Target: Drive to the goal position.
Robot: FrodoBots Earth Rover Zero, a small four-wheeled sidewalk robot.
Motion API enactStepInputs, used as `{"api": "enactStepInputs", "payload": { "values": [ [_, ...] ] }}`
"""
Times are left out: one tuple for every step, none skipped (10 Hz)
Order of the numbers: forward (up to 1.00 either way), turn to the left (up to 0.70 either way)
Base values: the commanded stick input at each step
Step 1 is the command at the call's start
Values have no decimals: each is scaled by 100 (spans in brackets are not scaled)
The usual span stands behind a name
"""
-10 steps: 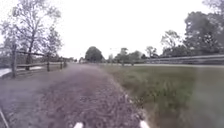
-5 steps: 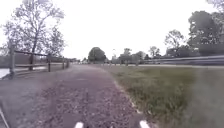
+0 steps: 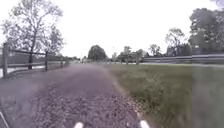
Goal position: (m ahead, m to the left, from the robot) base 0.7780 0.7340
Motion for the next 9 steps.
{"api": "enactStepInputs", "payload": {
  "values": [
    [70,0],
    [70,0],
    [70,0],
    [70,0],
    [70,0],
    [70,0],
    [70,0],
    [70,0],
    [70,0]
  ]
}}
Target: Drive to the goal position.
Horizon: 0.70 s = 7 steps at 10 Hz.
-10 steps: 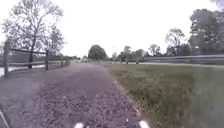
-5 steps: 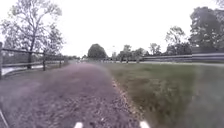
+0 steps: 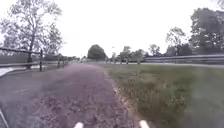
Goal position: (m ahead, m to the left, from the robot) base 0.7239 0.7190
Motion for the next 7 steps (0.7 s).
{"api": "enactStepInputs", "payload": {
  "values": [
    [70,0],
    [70,0],
    [70,0],
    [70,0],
    [70,3],
    [70,7],
    [70,11]
  ]
}}
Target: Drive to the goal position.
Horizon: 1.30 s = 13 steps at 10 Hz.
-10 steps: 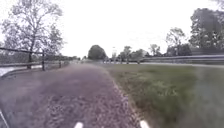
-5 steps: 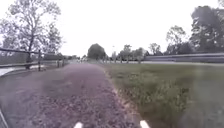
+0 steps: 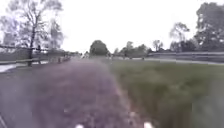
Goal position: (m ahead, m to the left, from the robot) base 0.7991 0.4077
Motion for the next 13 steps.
{"api": "enactStepInputs", "payload": {
  "values": [
    [70,15],
    [70,19],
    [70,23],
    [70,27],
    [70,31],
    [70,35],
    [13,63],
    [0,70],
    [0,70],
    [0,70],
    [0,70],
    [0,70],
    [0,70]
  ]
}}
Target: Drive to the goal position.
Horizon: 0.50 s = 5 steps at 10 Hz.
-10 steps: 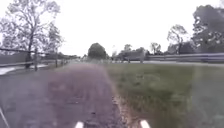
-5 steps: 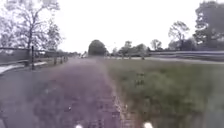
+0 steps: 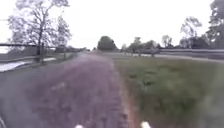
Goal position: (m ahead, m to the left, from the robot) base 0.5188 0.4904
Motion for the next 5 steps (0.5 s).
{"api": "enactStepInputs", "payload": {
  "values": [
    [0,70],
    [0,70],
    [0,70],
    [0,70],
    [0,70]
  ]
}}
